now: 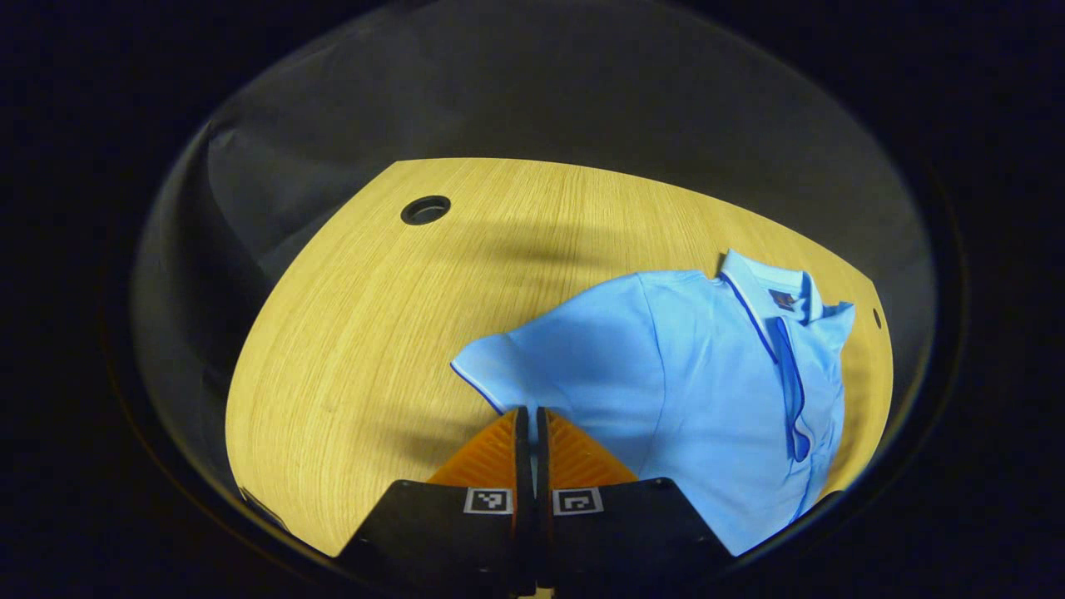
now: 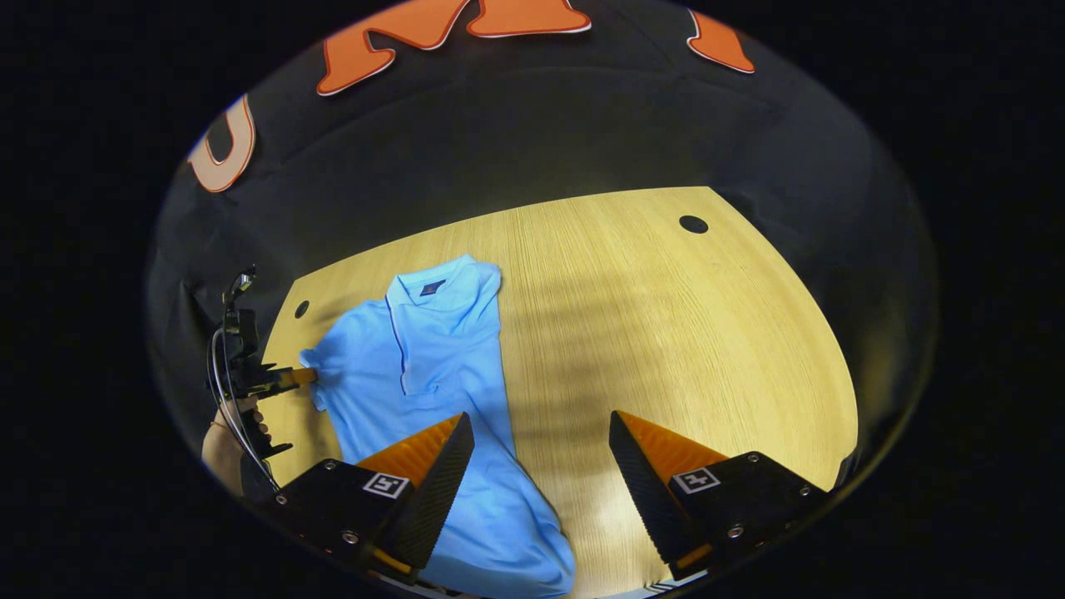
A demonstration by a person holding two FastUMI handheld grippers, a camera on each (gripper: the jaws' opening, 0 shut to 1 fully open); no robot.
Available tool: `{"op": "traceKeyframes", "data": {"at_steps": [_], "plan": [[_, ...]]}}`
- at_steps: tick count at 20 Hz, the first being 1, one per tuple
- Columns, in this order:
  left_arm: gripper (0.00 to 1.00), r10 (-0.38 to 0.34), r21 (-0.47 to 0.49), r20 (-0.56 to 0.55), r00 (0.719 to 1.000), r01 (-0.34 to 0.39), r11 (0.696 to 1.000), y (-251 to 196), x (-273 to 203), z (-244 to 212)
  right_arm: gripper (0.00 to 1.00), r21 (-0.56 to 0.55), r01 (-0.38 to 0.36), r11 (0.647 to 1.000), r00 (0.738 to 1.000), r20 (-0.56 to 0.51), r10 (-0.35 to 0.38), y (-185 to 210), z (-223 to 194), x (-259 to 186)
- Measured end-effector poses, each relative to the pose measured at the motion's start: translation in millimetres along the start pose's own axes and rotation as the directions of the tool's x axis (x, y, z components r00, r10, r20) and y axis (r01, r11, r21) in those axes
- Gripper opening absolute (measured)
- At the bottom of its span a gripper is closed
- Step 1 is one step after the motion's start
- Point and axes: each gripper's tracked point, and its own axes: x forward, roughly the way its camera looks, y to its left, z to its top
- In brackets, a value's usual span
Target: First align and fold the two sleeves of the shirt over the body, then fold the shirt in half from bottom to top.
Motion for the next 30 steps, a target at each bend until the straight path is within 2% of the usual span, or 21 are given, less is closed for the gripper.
{"op": "traceKeyframes", "data": {"at_steps": [4, 6, 11, 15, 18, 21, 30], "plan": [[0.04, -0.050, -0.008, 0.008, 0.999, 0.050, 0.999, -3.5, -7.2, 0.9, 0.99, 0.002, -0.015, 1.000, 1.000, 0.001, 0.015, 7.8, -0.4, -2.1], [0.04, -0.074, -0.013, 0.049, 0.996, 0.075, 0.997, -7.1, -17.2, 11.5, 0.99, 0.001, -0.011, 1.000, 1.000, 0.003, 0.011, 7.1, 0.1, -2.7], [0.03, -0.125, 0.036, 0.101, 0.987, 0.122, 0.992, -26.6, -52.4, 30.5, 0.99, 0.010, -0.012, 1.000, 1.000, 0.010, 0.012, 7.4, 1.4, -5.1], [0.03, -0.193, 0.039, 0.105, 0.976, 0.190, 0.981, -59.2, -75.1, 42.9, 0.99, 0.006, -0.013, 1.000, 1.000, 0.019, 0.013, 4.9, 2.2, -7.0], [0.03, -0.224, 0.075, 0.112, 0.968, 0.217, 0.973, -85.9, -87.1, 50.0, 0.99, 0.004, -0.017, 1.000, 1.000, 0.022, 0.017, -0.1, 3.3, -10.4], [0.04, -0.237, 0.129, 0.098, 0.967, 0.224, 0.966, -112.2, -93.7, 49.1, 0.99, 0.008, -0.025, 1.000, 0.999, 0.033, 0.025, -5.8, 4.2, -13.9], [0.04, -0.339, 0.191, 0.054, 0.939, 0.324, 0.927, -221.4, -99.2, 34.2, 0.99, 0.001, -0.063, 0.998, 0.998, 0.024, 0.063, -20.8, -1.4, -15.9]]}}
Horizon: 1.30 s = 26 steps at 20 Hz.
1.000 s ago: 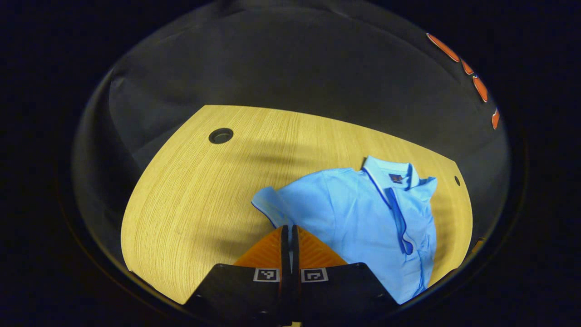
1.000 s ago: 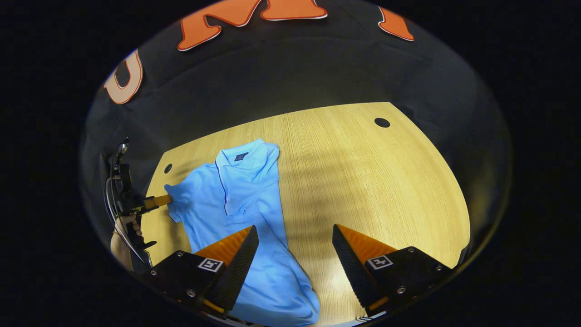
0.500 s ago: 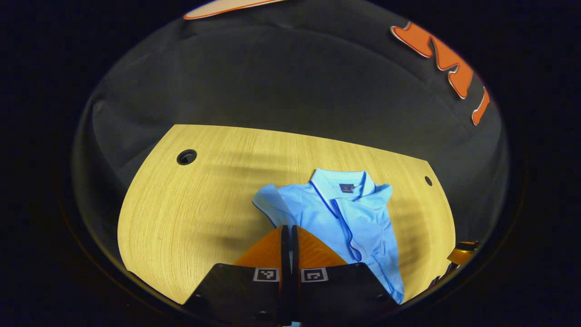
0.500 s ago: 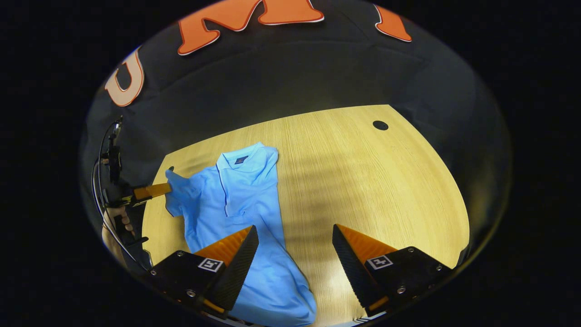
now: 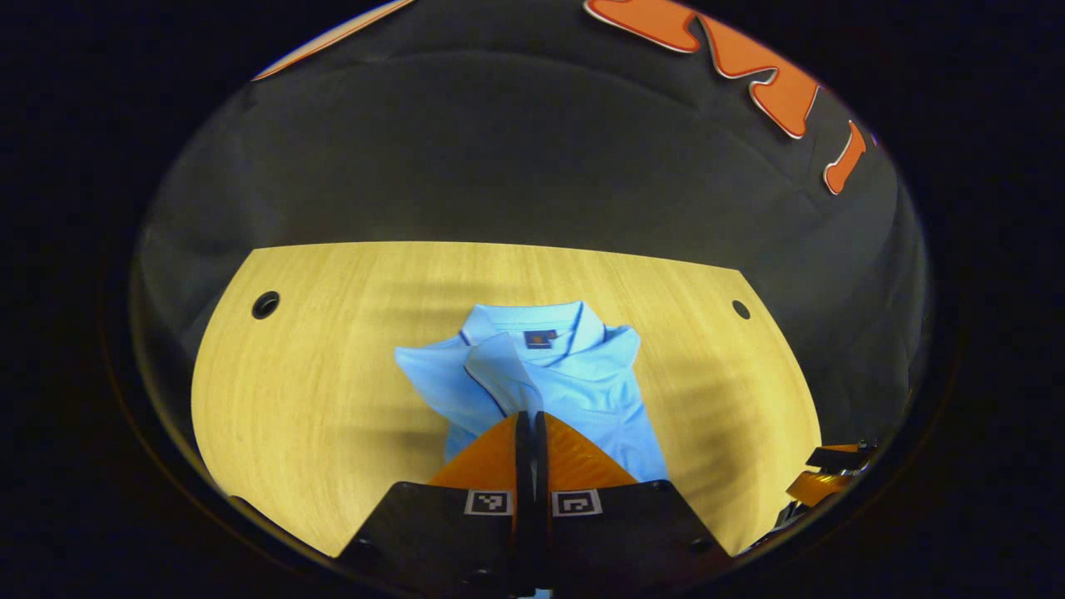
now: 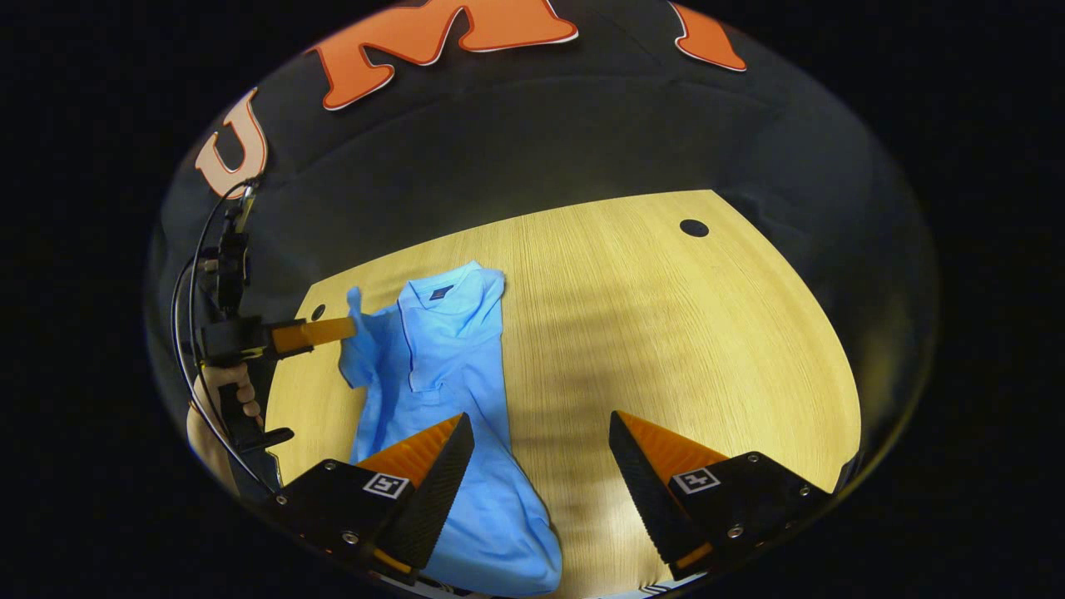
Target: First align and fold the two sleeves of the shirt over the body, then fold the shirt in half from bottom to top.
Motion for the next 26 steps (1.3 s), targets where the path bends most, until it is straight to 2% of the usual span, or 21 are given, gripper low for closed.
{"op": "traceKeyframes", "data": {"at_steps": [5, 11, 14, 15, 17, 20, 23, 26], "plan": [[0.04, -0.028, 0.041, -0.052, 0.998, 0.030, 0.999, -43.5, 20.6, -10.5, 0.99, -0.004, -0.034, 0.999, 0.999, -0.018, 0.034, 0.4, -8.3, 2.6], [0.04, 0.000, 0.079, -0.112, 0.994, 0.009, 0.997, -67.5, 40.3, -27.2, 0.99, 0.012, -0.036, 0.999, 0.999, -0.026, 0.036, -8.9, -10.8, 2.0], [0.10, 0.020, 0.079, -0.117, 0.993, -0.011, 0.997, -71.4, 42.5, -29.3, 0.99, 0.025, -0.028, 0.999, 0.999, -0.026, 0.029, -13.1, -13.1, 0.1], [0.22, 0.002, 0.070, -0.118, 0.993, 0.007, 0.998, -77.0, 39.7, -28.7, 0.99, 0.027, -0.027, 0.999, 0.999, -0.027, 0.028, -14.0, -15.2, -0.2], [0.47, 0.013, 0.083, -0.105, 0.994, -0.004, 0.997, -75.3, 32.2, -24.7, 0.99, 0.028, -0.023, 0.999, 0.999, -0.033, 0.024, -13.5, -18.7, -0.5], [1.00, 0.065, 0.087, -0.062, 0.996, -0.059, 0.994, -58.7, 17.8, -18.5, 0.99, 0.027, -0.030, 0.999, 0.999, -0.038, 0.031, -8.0, -19.8, -0.5], [1.00, 0.066, 0.082, -0.041, 0.997, -0.063, 0.995, -42.5, -6.0, -15.7, 0.99, 0.007, -0.035, 0.999, 0.998, -0.047, 0.035, -2.5, -22.4, -0.1], [1.00, 0.096, 0.060, -0.025, 0.995, -0.095, 0.994, -15.2, -32.8, -18.5, 0.99, -0.012, -0.036, 0.999, 0.998, -0.058, 0.036, 5.1, -25.2, 3.1]]}}
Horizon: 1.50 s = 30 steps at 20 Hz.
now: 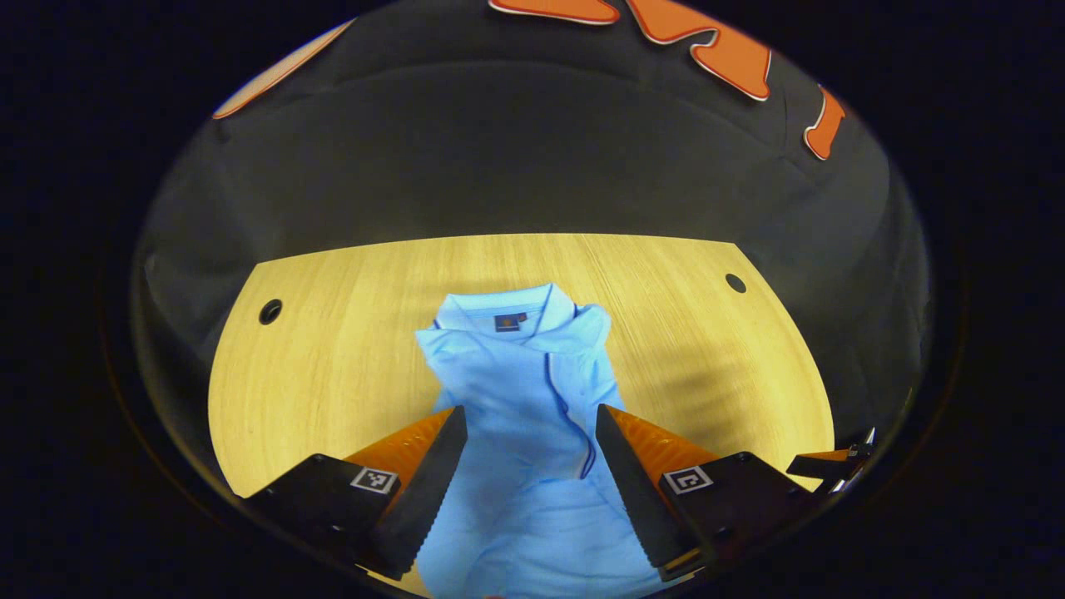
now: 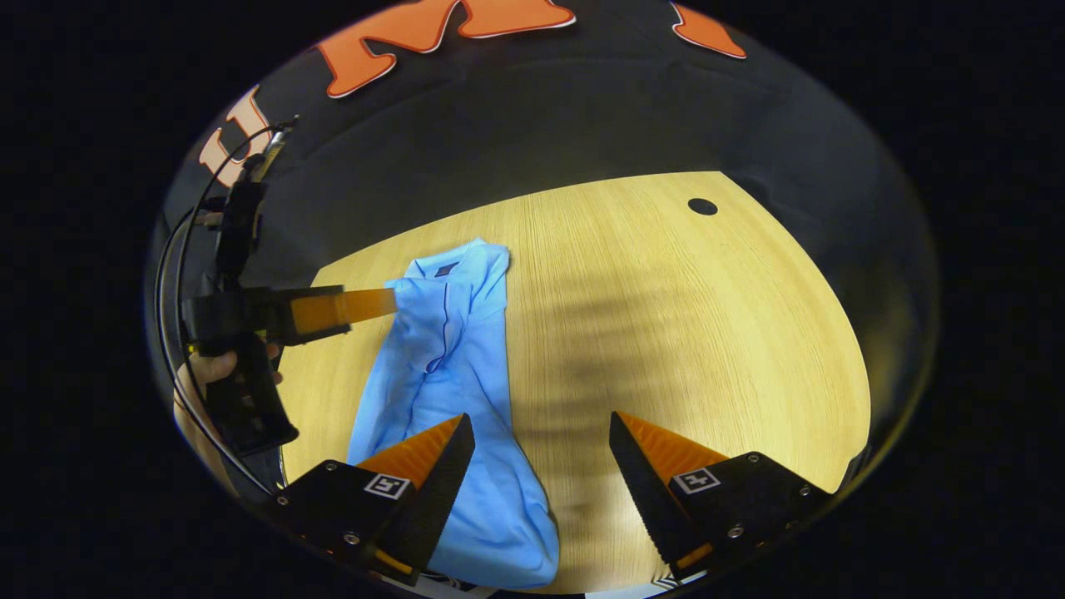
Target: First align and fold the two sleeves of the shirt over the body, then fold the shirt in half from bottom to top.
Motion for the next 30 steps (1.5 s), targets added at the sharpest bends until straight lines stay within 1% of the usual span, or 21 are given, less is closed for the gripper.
{"op": "traceKeyframes", "data": {"at_steps": [2, 4, 8, 10, 12, 17, 19, 22, 25, 28, 29, 30], "plan": [[1.00, 0.019, -0.030, 0.001, 1.000, -0.019, 0.999, 21.8, -13.3, -10.8, 0.99, -0.022, 0.001, 1.000, 1.000, -0.010, -0.002, 6.2, -5.1, 1.2], [1.00, 0.028, -0.051, -0.008, 1.000, -0.028, 0.998, 42.4, -25.0, -30.5, 0.99, -0.053, 0.018, 0.998, 0.999, -0.025, -0.019, 10.4, -13.4, 5.5], [1.00, 0.095, -0.080, -0.042, 0.995, -0.098, 0.992, 88.7, -49.0, -79.3, 0.99, -0.108, 0.028, 0.994, 0.997, -0.073, -0.036, 24.5, -33.8, 12.0], [1.00, 0.093, -0.108, -0.076, 0.993, -0.101, 0.989, 98.1, -57.7, -110.7, 0.99, -0.128, 0.029, 0.991, 0.994, -0.104, -0.042, 30.7, -49.3, 14.2], [1.00, 0.095, -0.108, -0.113, 0.989, -0.107, 0.988, 107.3, -67.0, -144.5, 0.99, -0.152, 0.034, 0.988, 0.988, -0.142, -0.056, 31.3, -66.8, 13.4], [1.00, 0.066, -0.081, -0.226, 0.972, -0.086, 0.993, 105.0, -87.0, -218.1, 0.99, -0.189, 0.052, 0.981, 0.965, -0.243, -0.098, 26.9, -120.0, 5.6], [1.00, 0.058, -0.076, -0.266, 0.962, -0.081, 0.994, 105.4, -97.7, -244.9, 0.99, -0.206, 0.052, 0.977, 0.950, -0.291, -0.111, 23.8, -147.3, -2.4], [1.00, 0.065, -0.034, -0.332, 0.941, -0.081, 0.996, 106.8, -111.0, -278.6, 0.99, -0.225, 0.031, 0.974, 0.923, -0.368, -0.114, 25.0, -187.3, -15.1], [1.00, 0.050, -0.043, -0.396, 0.917, -0.072, 0.996, 106.4, -121.4, -305.7, 0.99, -0.228, 0.018, 0.974, 0.902, -0.416, -0.114, 26.5, -214.2, -27.6], [1.00, 0.046, -0.049, -0.432, 0.901, -0.074, 0.996, 104.3, -120.1, -317.7, 0.99, -0.231, 0.029, 0.973, 0.885, -0.447, -0.132, 21.3, -233.7, -35.7], [1.00, 0.044, -0.046, -0.438, 0.898, -0.071, 0.996, 101.3, -114.2, -332.7, 0.99, -0.238, 0.038, 0.970, 0.880, -0.451, -0.146, 16.9, -239.0, -37.3], [1.00, 0.039, -0.047, -0.445, 0.895, -0.066, 0.997, 96.5, -108.4, -337.9, 0.99, -0.243, 0.049, 0.969, 0.877, -0.454, -0.158, 14.2, -242.7, -38.0]]}}
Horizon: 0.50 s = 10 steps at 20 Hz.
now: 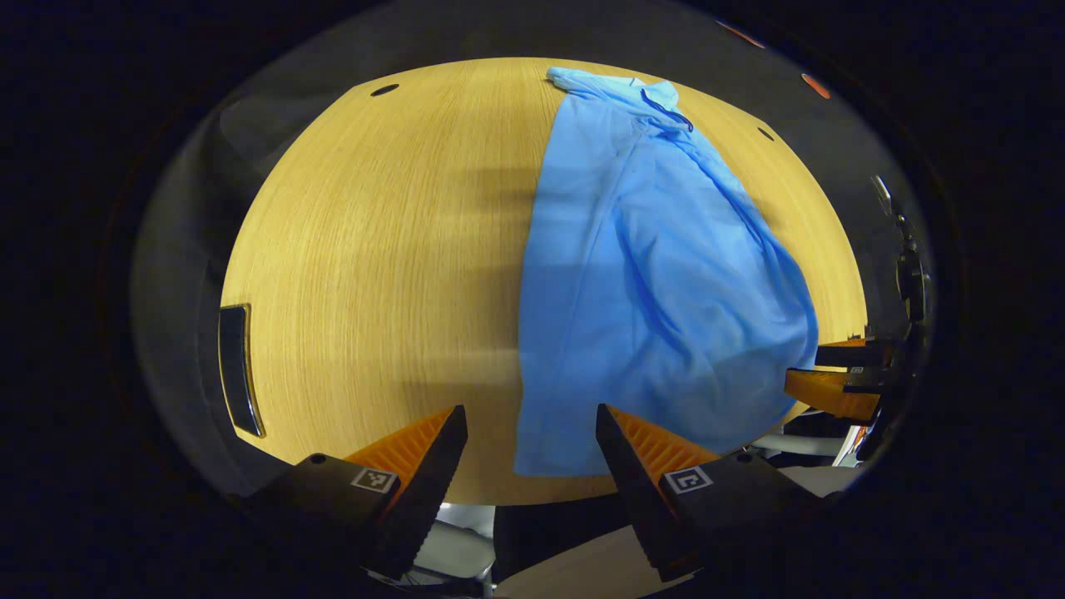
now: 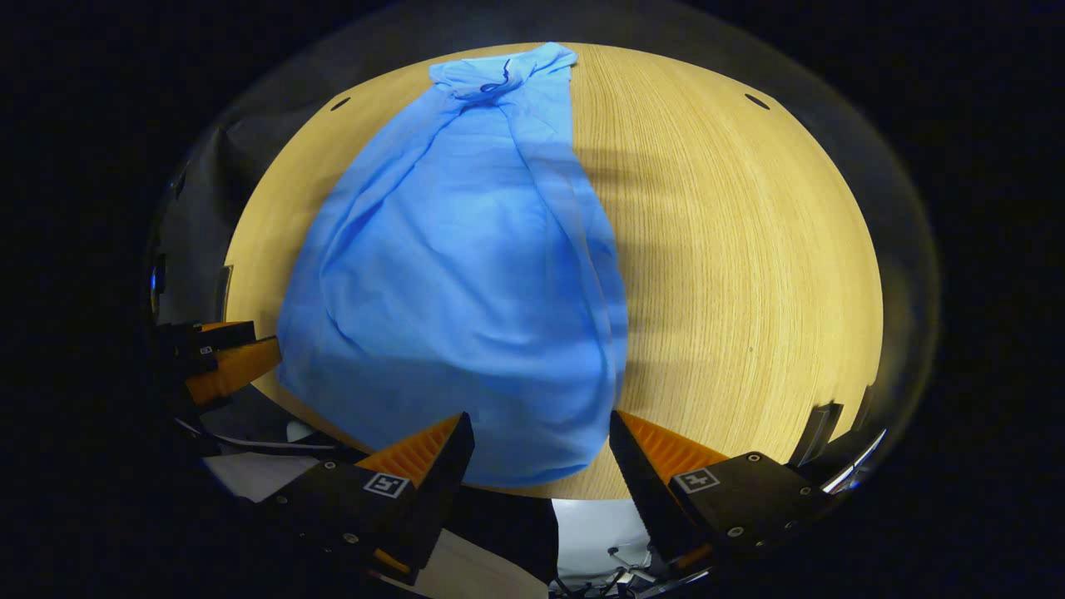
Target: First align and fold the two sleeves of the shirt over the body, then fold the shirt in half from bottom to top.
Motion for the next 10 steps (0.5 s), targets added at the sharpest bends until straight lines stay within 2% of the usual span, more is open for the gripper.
{"op": "traceKeyframes", "data": {"at_steps": [7, 10], "plan": [[1.00, 0.013, 0.022, -0.036, 0.999, -0.012, 1.000, -15.9, 24.9, 0.2, 0.99, -0.012, 0.011, 1.000, 1.000, -0.012, -0.011, 11.3, -5.7, 9.6], [1.00, 0.024, -0.028, -0.076, 0.997, -0.027, 0.999, -16.2, 34.4, -3.4, 0.99, 0.003, 0.011, 1.000, 1.000, -0.020, -0.011, 16.7, -8.3, 14.5]]}}
